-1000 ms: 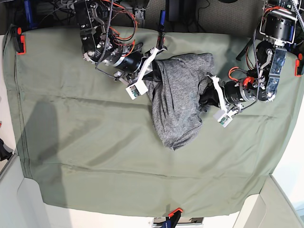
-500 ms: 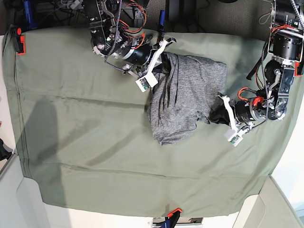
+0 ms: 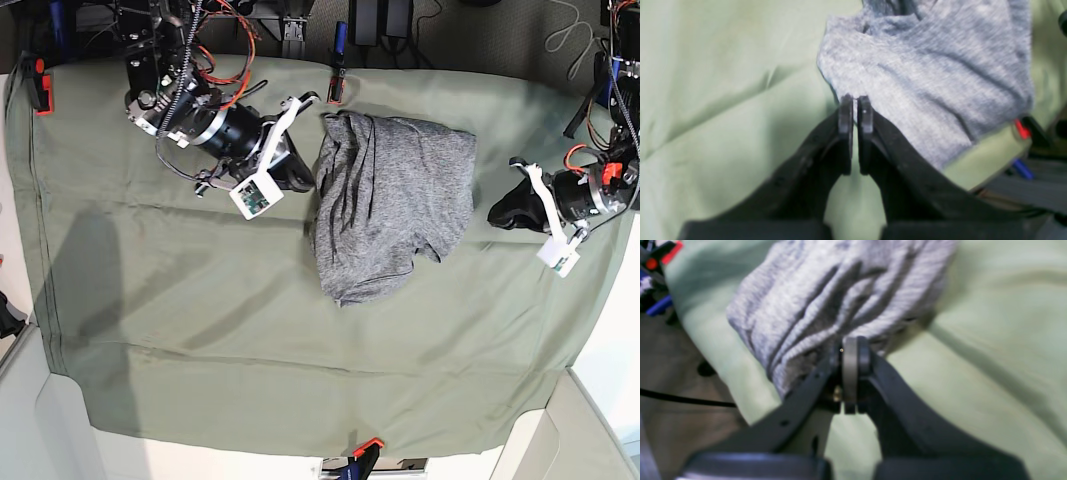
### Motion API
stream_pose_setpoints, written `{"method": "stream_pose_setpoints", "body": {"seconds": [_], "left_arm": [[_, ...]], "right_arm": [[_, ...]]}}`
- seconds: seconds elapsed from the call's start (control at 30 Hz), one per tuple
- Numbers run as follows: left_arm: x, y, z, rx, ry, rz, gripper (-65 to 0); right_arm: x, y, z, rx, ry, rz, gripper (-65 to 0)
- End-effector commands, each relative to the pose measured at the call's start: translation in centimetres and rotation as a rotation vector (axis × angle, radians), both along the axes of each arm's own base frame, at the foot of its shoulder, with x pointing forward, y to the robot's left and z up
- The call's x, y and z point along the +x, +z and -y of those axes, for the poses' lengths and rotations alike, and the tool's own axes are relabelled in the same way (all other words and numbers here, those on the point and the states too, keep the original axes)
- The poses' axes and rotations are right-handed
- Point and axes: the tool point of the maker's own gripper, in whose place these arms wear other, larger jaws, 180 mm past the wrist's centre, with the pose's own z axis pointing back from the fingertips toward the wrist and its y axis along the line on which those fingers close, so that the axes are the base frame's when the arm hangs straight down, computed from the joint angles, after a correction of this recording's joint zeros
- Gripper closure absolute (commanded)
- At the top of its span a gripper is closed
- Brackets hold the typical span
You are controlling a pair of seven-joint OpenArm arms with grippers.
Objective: Fold the T-shirt properly
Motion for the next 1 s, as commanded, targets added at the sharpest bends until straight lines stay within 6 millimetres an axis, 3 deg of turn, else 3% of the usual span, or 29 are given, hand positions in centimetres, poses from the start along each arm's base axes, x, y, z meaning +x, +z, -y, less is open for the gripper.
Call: {"method": "stream_pose_setpoints", "body": {"seconds": [0.0, 0.2, 0.43, 0.7, 0.97], "left_arm": [[-0.2, 1.6, -0.1, -0.004, -0.011, 0.043, -2.8], [-5.4, 0.7, -2.1, 0.033, 0.048, -0.018, -2.8], [-13.5, -2.1, -3.9, 0.067, 0.14, -0.203, -2.8], [-25.2, -6.0, -3.5, 0.094, 0.19, -0.506, -1.3], [-32.1, -8.7, -2.3, 0.152, 0.208, -0.678, -0.7]], "right_arm": [[0.1, 0.7, 1.0, 0.003, -0.018, 0.026, 0.0], [-2.2, -0.5, 6.7, -0.035, -0.148, -0.032, 0.0], [-7.1, -1.4, 11.1, -0.036, -0.245, -0.17, 0.0], [-14.8, -4.4, 12.0, -0.068, -0.224, -0.423, 0.0], [-21.2, -6.3, 12.3, -0.098, -0.211, -0.604, 0.0]]}}
